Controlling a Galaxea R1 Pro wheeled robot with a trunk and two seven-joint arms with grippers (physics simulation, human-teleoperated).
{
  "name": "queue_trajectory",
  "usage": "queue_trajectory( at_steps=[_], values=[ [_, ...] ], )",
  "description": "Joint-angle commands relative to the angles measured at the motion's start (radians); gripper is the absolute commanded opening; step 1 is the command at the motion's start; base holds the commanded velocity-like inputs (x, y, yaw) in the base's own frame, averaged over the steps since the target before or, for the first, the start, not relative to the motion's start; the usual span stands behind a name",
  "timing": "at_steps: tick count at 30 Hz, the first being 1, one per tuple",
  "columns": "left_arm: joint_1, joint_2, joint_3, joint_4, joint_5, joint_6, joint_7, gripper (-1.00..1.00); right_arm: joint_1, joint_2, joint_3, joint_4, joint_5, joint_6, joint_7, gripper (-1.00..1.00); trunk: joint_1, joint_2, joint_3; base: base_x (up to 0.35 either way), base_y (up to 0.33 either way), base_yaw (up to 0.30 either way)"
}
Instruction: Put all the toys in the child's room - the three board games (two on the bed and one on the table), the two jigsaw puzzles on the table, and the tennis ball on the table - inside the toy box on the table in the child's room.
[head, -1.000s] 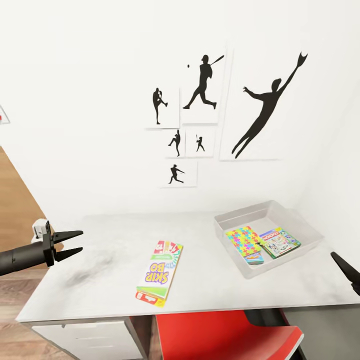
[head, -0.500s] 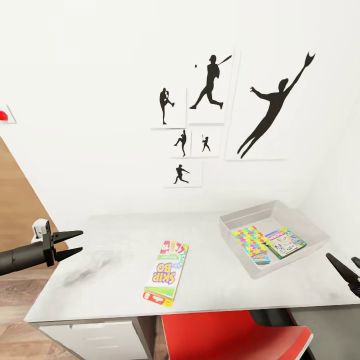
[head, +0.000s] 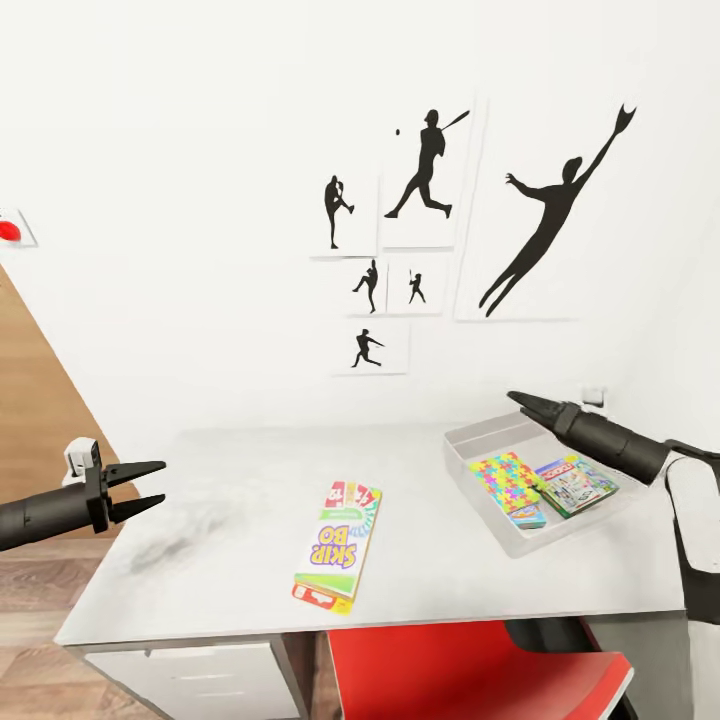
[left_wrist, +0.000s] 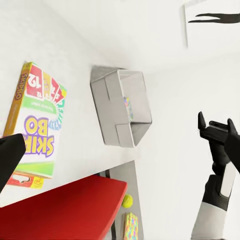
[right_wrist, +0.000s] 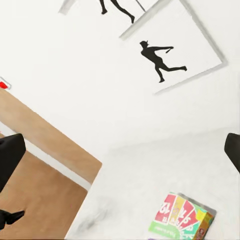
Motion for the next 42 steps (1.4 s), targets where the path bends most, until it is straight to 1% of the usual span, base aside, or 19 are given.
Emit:
queue_trajectory(
  at_steps=[1, 2, 3, 4, 6, 7, 8, 9, 10, 11, 14, 15, 16, 17, 19, 22, 25, 35, 42],
  values=[
    [-0.001, 0.001, -0.002, 0.001, -0.007, 0.000, -0.010, 1.00, -0.048, 0.002, 0.049, 0.030, 0.007, 0.005, -0.048, 1.00, 0.001, -0.002, -0.002, 0.000, 0.131, 0.000],
    [-0.001, 0.001, -0.002, 0.002, -0.007, 0.000, -0.010, 1.00, -0.071, 0.004, 0.073, 0.049, 0.006, 0.005, -0.076, 1.00, 0.001, -0.002, -0.002, -0.006, 0.135, 0.000],
    [-0.001, 0.001, -0.002, 0.002, -0.007, 0.000, -0.010, 1.00, -0.115, 0.012, 0.118, 0.095, 0.006, 0.005, -0.131, 1.00, 0.001, -0.002, -0.002, -0.049, 0.139, 0.000],
    [-0.001, 0.001, -0.001, 0.002, -0.007, 0.000, -0.010, 1.00, -0.143, 0.022, 0.142, 0.129, 0.006, 0.005, -0.167, 1.00, 0.001, -0.002, -0.002, -0.080, 0.137, 0.000],
    [-0.001, 0.001, -0.001, 0.003, -0.007, 0.000, -0.010, 1.00, -0.237, 0.073, 0.217, 0.261, 0.006, 0.005, -0.304, 1.00, 0.001, -0.002, -0.002, -0.128, 0.114, 0.000],
    [-0.001, 0.001, -0.001, 0.004, -0.008, 0.000, -0.010, 1.00, -0.256, 0.089, 0.231, 0.293, 0.006, 0.005, -0.340, 1.00, 0.001, -0.002, -0.002, -0.098, 0.080, 0.000],
    [-0.001, 0.001, -0.001, 0.005, -0.008, 0.000, -0.009, 1.00, -0.289, 0.122, 0.253, 0.354, 0.007, 0.005, -0.415, 1.00, 0.001, -0.002, -0.002, -0.063, 0.051, 0.000],
    [-0.001, 0.001, -0.001, 0.005, -0.008, 0.000, -0.009, 1.00, -0.302, 0.140, 0.261, 0.381, 0.007, 0.005, -0.453, 1.00, 0.001, -0.002, -0.002, -0.050, 0.041, 0.000],
    [-0.001, 0.001, -0.001, 0.006, -0.010, 0.000, -0.009, 1.00, -0.325, 0.177, 0.274, 0.427, 0.008, 0.005, -0.532, 1.00, 0.001, -0.002, -0.002, -0.032, 0.026, 0.000],
    [-0.001, 0.001, -0.001, 0.006, -0.013, 0.000, -0.009, 1.00, -0.335, 0.196, 0.278, 0.446, 0.010, 0.005, -0.572, 1.00, 0.001, -0.002, -0.002, -0.026, 0.021, 0.000],
    [-0.002, 0.002, 0.004, 0.008, -0.043, 0.000, -0.010, 1.00, -0.365, 0.299, 0.292, 0.508, 0.014, 0.005, -0.821, 1.00, 0.001, -0.002, -0.002, -0.011, 0.059, 0.000],
    [-0.002, 0.002, 0.005, 0.008, -0.049, 0.000, -0.010, 1.00, -0.368, 0.313, 0.293, 0.512, 0.014, 0.005, -0.860, 1.00, 0.001, -0.002, -0.002, -0.005, 0.141, 0.000],
    [-0.002, 0.002, 0.007, 0.008, -0.057, 0.000, -0.010, 1.00, -0.371, 0.340, 0.295, 0.519, 0.014, 0.005, -0.935, 1.00, 0.001, -0.002, -0.002, -0.003, 0.189, 0.000],
    [-0.001, 0.002, 0.008, 0.008, -0.060, 0.000, -0.010, 1.00, -0.372, 0.351, 0.295, 0.522, 0.014, 0.005, -0.969, 1.00, 0.001, -0.002, -0.002, -0.003, 0.207, 0.000],
    [-0.001, 0.002, 0.010, 0.008, -0.068, 0.000, -0.010, 1.00, -0.375, 0.391, 0.297, 0.527, 0.015, 0.005, -1.093, 1.00, 0.001, -0.002, -0.002, -0.001, 0.228, 0.000],
    [-0.001, 0.002, 0.012, 0.009, -0.071, 0.000, -0.010, 1.00, -0.374, 0.418, 0.297, 0.529, 0.014, 0.005, -1.202, 1.00, 0.001, -0.002, -0.002, -0.001, 0.132, 0.000],
    [-0.001, 0.002, 0.013, 0.010, -0.072, 0.000, -0.010, 1.00, -0.373, 0.428, 0.298, 0.528, 0.015, 0.005, -1.249, 1.00, 0.001, -0.002, -0.002, 0.000, 0.050, 0.000],
    [-0.002, 0.002, 0.013, 0.012, -0.073, 0.000, -0.010, 1.00, -0.365, 0.433, 0.305, 0.541, 0.019, 0.005, -1.277, 1.00, 0.001, -0.002, -0.002, 0.000, 0.113, 0.000],
    [-0.002, 0.002, 0.013, 0.013, -0.074, 0.000, -0.009, 1.00, -0.365, 0.428, 0.367, 0.589, 0.024, 0.005, -1.277, 1.00, 0.001, -0.002, -0.002, 0.000, 0.139, 0.000]
  ],
)
